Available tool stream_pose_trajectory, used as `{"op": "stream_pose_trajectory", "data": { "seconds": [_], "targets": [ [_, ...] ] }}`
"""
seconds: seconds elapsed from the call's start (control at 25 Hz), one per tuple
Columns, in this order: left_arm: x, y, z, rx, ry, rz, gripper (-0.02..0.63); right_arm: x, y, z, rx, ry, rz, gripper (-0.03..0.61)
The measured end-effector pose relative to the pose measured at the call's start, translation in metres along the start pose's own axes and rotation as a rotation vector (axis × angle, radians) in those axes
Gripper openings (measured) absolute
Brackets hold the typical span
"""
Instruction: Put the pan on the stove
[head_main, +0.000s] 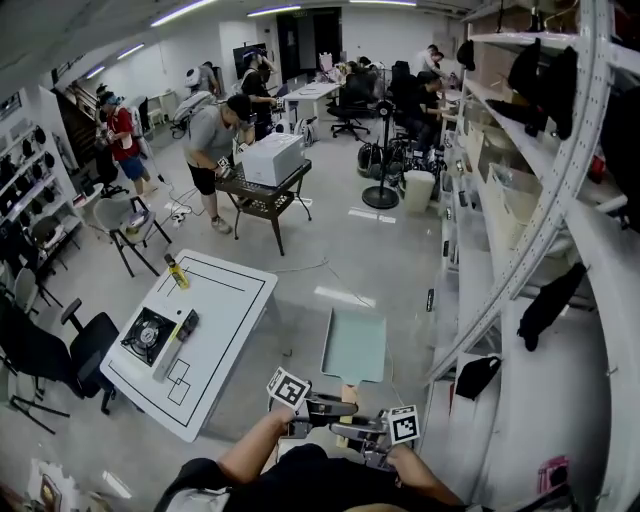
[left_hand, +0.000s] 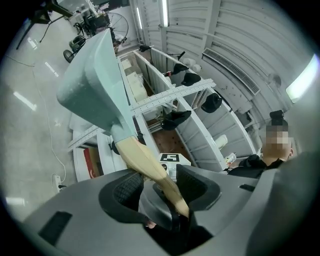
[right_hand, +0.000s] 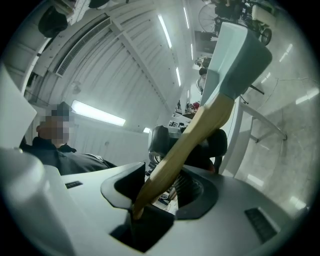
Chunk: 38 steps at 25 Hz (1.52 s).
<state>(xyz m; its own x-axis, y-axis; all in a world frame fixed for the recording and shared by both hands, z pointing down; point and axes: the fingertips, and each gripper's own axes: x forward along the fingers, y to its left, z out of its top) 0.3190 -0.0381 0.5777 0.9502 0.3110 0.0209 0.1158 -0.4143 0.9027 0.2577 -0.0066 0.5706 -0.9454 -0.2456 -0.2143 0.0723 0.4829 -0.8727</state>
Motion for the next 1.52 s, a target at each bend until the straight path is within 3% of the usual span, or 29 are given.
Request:
{"op": "stream_pose_trajectory", "data": {
  "seconds": [0.4,0.68,0.88,1.04,1.16,1.52],
  "targets": [
    [-0.030,0.034,0.069,0.018,-0.083,0.033,0.210,0.023,-0.038,0.064,-0.030,0.093,0.030,0.178],
    [-0.104,0.045,0.117,0.075,-0.176,0.086,0.212,0.087,-0.069,0.104,-0.054,0.169,0.101,0.178],
    [-0.194,0.049,0.150,0.100,-0.327,0.162,0.212,0.165,-0.088,0.130,-0.040,0.304,0.205,0.178],
    [-0.285,0.051,0.160,0.120,-0.472,0.256,0.212,0.242,-0.105,0.133,-0.053,0.472,0.293,0.182],
    [-0.352,0.049,0.157,0.131,-0.571,0.329,0.212,0.301,-0.116,0.124,-0.067,0.593,0.355,0.187],
    [-0.526,0.033,0.123,0.157,-0.884,0.492,0.212,0.450,-0.133,0.089,0.021,0.858,0.562,0.188]
  ]
}}
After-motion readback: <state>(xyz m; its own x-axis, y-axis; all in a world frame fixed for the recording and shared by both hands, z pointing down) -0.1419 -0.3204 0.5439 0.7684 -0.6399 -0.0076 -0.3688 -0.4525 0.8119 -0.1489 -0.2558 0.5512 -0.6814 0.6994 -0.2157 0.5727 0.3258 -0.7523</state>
